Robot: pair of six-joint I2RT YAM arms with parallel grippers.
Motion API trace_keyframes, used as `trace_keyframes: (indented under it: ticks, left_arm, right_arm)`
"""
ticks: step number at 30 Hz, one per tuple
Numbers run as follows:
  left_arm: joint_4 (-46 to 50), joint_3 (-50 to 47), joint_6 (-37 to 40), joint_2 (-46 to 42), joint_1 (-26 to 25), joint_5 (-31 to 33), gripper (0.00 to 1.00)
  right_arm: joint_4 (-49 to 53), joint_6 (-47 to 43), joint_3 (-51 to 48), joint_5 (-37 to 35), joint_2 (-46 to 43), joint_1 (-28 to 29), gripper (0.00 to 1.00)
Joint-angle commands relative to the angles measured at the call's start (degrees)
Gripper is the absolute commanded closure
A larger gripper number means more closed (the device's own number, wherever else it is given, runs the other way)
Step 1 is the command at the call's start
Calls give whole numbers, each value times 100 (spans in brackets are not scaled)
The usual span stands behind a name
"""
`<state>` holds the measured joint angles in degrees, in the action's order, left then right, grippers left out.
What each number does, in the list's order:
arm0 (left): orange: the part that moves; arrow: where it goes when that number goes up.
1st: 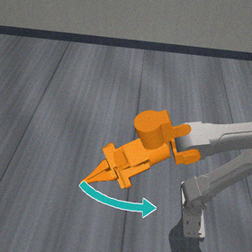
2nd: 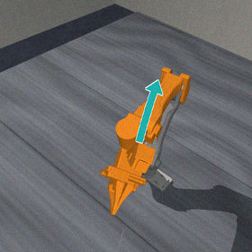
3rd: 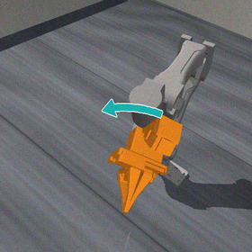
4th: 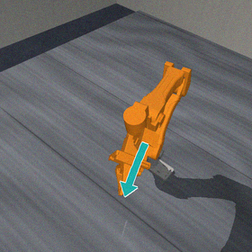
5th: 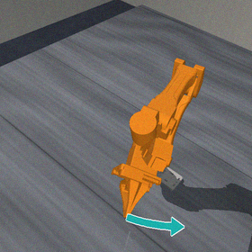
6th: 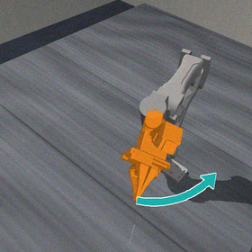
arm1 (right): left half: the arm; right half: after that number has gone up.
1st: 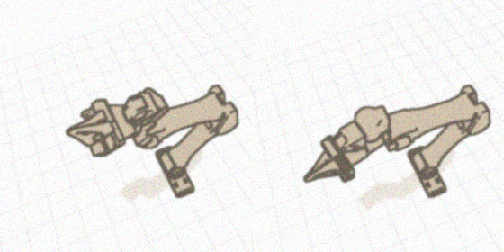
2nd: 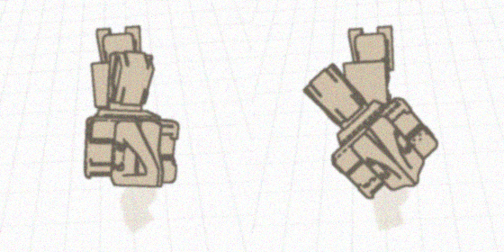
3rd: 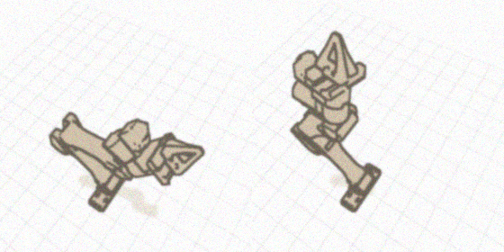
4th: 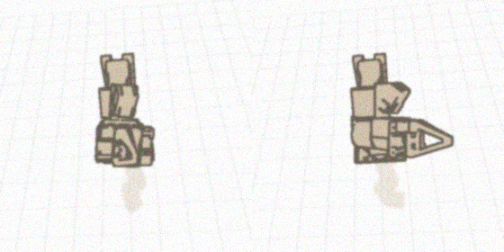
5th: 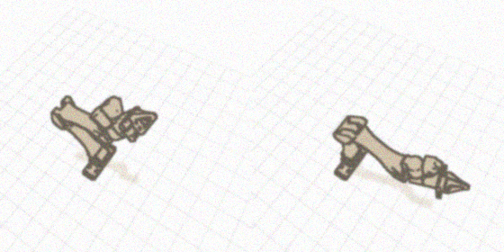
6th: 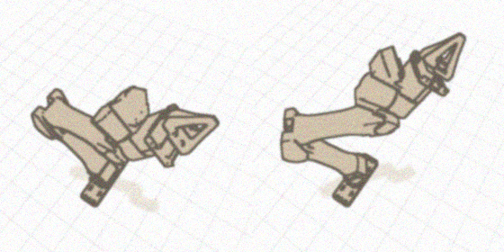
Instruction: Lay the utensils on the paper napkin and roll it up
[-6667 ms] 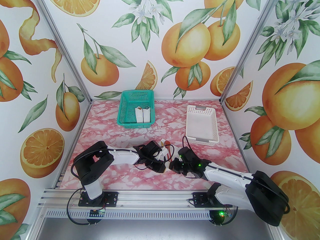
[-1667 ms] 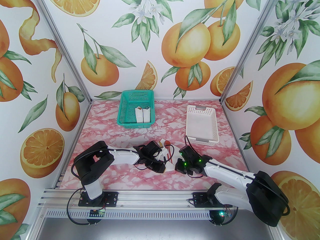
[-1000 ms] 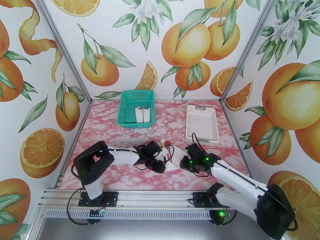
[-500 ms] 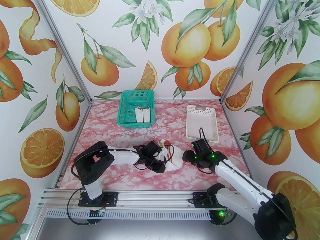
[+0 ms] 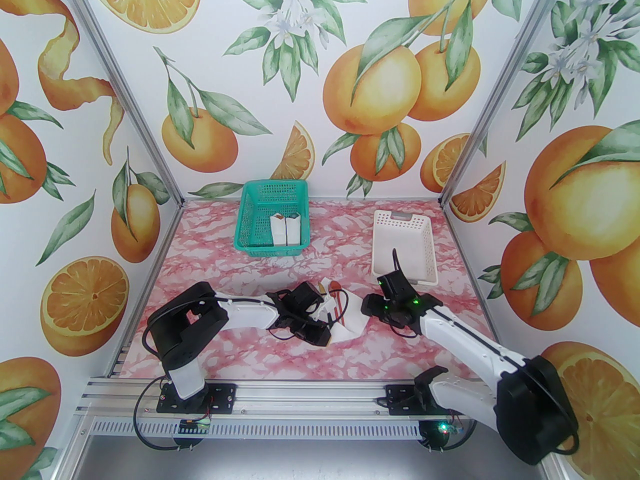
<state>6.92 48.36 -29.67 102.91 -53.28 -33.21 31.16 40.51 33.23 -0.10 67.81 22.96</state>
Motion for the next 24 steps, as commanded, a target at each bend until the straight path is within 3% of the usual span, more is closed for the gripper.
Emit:
trace_keyframes:
  ticks: [1,16,24]
  left_arm:
    - [266,10,18,62,-13,122,87]
    - [257,-8,7,53,-12,135,87]
    - [240,-3,-4,58,-8,140,87]
  right_arm:
    - [-423,-114,166,-141,228,-70,27]
    - [-864,-197,333,65,1088,-72,28]
    - [-957,-167,300,410,1340,-73,33]
